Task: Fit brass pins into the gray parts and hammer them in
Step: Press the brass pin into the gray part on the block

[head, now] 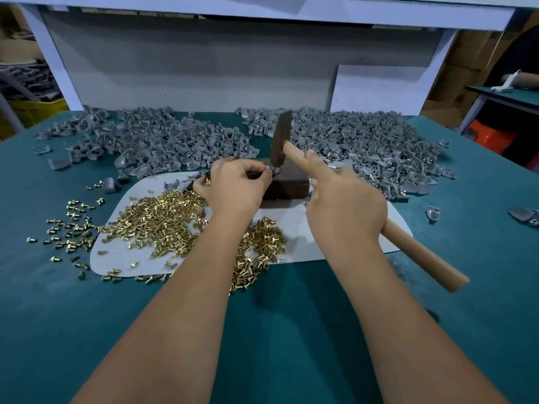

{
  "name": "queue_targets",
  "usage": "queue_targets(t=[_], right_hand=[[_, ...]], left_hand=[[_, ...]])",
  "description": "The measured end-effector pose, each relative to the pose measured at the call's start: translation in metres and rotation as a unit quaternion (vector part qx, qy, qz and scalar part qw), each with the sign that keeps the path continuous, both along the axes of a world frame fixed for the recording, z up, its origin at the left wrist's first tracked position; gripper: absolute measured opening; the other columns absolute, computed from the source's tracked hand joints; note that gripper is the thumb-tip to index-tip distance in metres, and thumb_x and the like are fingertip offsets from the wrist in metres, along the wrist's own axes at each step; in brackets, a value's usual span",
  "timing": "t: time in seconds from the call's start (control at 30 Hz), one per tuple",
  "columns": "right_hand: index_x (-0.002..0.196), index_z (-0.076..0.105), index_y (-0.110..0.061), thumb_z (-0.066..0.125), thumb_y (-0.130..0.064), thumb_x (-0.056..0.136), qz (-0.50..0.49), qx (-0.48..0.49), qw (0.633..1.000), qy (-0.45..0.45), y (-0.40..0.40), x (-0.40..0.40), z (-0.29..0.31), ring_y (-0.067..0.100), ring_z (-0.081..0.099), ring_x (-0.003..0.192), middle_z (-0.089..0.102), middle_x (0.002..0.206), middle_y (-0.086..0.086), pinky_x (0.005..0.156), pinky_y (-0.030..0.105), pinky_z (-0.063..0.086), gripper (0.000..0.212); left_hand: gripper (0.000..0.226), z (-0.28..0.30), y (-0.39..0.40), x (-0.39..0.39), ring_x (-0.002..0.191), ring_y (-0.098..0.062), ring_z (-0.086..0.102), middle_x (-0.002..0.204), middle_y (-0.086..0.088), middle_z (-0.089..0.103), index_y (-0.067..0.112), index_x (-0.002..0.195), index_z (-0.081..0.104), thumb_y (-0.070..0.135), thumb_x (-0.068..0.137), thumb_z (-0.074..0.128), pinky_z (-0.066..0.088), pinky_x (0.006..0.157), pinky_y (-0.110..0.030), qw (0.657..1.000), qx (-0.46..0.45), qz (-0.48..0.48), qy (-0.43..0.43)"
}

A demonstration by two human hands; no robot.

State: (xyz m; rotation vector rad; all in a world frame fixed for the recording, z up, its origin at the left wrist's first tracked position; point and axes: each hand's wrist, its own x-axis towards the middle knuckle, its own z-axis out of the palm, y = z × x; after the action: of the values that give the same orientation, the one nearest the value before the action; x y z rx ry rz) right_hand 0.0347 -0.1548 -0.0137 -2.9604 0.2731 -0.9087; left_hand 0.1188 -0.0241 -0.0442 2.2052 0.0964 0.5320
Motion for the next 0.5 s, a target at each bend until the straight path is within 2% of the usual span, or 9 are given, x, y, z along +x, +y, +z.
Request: queue_targets(t=[0.07, 0.13, 0.23, 0.3, 0.37, 0.4, 0.5], right_hand=[[0.143, 0.032, -0.041, 0.055, -0.021, 0.092, -0.002, 0.026, 0.999, -0.032, -0.0009, -0.0004, 0.0014, 0.022, 0.038, 0.061, 0.057, 0.087, 0.007, 0.056, 0.033, 0.029, 0.059], [0.140, 0.044, -0.034, 0.062, -0.015, 0.088, 0.024, 0.063, 0.992, -0.109, -0.0022, -0.0007, 0.0017, 0.022, 0.037, 0.056, 0.054, 0.077, 0.009, 0.055, 0.032, 0.029, 0.059], [0.135, 0.054, -0.026, 0.069, -0.006, 0.082, 0.054, 0.070, 0.979, -0.184, -0.0029, -0.0031, 0.0008, 0.021, 0.035, 0.052, 0.052, 0.070, 0.011, 0.054, 0.031, 0.028, 0.058], [0.137, 0.050, -0.029, 0.066, -0.007, 0.084, 0.058, 0.054, 0.987, -0.140, -0.0016, -0.0026, 0.0025, 0.024, 0.040, 0.055, 0.055, 0.074, 0.012, 0.055, 0.032, 0.029, 0.059], [0.142, 0.037, -0.039, 0.056, -0.015, 0.092, 0.031, 0.015, 0.999, -0.037, 0.0014, -0.0003, 0.0022, 0.027, 0.052, 0.067, 0.058, 0.088, 0.009, 0.058, 0.033, 0.029, 0.059], [0.143, 0.032, -0.042, 0.053, -0.018, 0.094, 0.016, 0.003, 1.000, -0.016, 0.0007, 0.0018, 0.0014, 0.027, 0.055, 0.071, 0.059, 0.092, 0.007, 0.057, 0.033, 0.029, 0.059], [0.142, 0.036, -0.040, 0.058, -0.015, 0.091, 0.007, 0.034, 0.998, -0.055, 0.0005, 0.0004, 0.0024, 0.026, 0.046, 0.061, 0.057, 0.084, 0.008, 0.055, 0.032, 0.029, 0.061]], left_hand=[[0.008, 0.0000, 0.0001, 0.0007, 0.131, -0.008, 0.038, 0.115, 0.020, 0.067, 0.045, 0.076, 0.068, 0.046, 0.083, 0.072, 0.017, 0.107, -0.053, 1.000, 0.005, 0.007, 0.007], [0.003, -0.0012, -0.0003, 0.0007, 0.132, -0.009, 0.038, 0.113, 0.019, 0.068, 0.042, 0.081, 0.072, 0.044, 0.083, 0.073, 0.017, 0.108, -0.053, 1.000, 0.009, 0.010, -0.001], [0.004, -0.0043, -0.0006, 0.0016, 0.131, -0.011, 0.040, 0.109, 0.017, 0.070, 0.039, 0.086, 0.075, 0.042, 0.083, 0.074, 0.018, 0.107, -0.053, 1.000, 0.017, 0.007, -0.024], [0.002, -0.0046, 0.0002, 0.0035, 0.130, -0.010, 0.041, 0.111, 0.017, 0.070, 0.042, 0.081, 0.073, 0.044, 0.082, 0.074, 0.019, 0.107, -0.053, 1.000, 0.015, 0.015, -0.021], [0.011, -0.0045, 0.0006, 0.0047, 0.129, -0.009, 0.041, 0.113, 0.019, 0.068, 0.046, 0.072, 0.067, 0.046, 0.081, 0.074, 0.019, 0.107, -0.054, 1.000, -0.002, 0.007, -0.006], [0.014, -0.0045, 0.0006, 0.0053, 0.129, -0.008, 0.042, 0.114, 0.020, 0.068, 0.048, 0.070, 0.065, 0.047, 0.081, 0.073, 0.018, 0.107, -0.054, 1.000, -0.008, 0.001, -0.002], [0.011, -0.0042, 0.0001, 0.0058, 0.129, -0.008, 0.044, 0.113, 0.021, 0.068, 0.048, 0.072, 0.067, 0.048, 0.081, 0.073, 0.018, 0.108, -0.055, 1.000, 0.001, 0.009, -0.002]])
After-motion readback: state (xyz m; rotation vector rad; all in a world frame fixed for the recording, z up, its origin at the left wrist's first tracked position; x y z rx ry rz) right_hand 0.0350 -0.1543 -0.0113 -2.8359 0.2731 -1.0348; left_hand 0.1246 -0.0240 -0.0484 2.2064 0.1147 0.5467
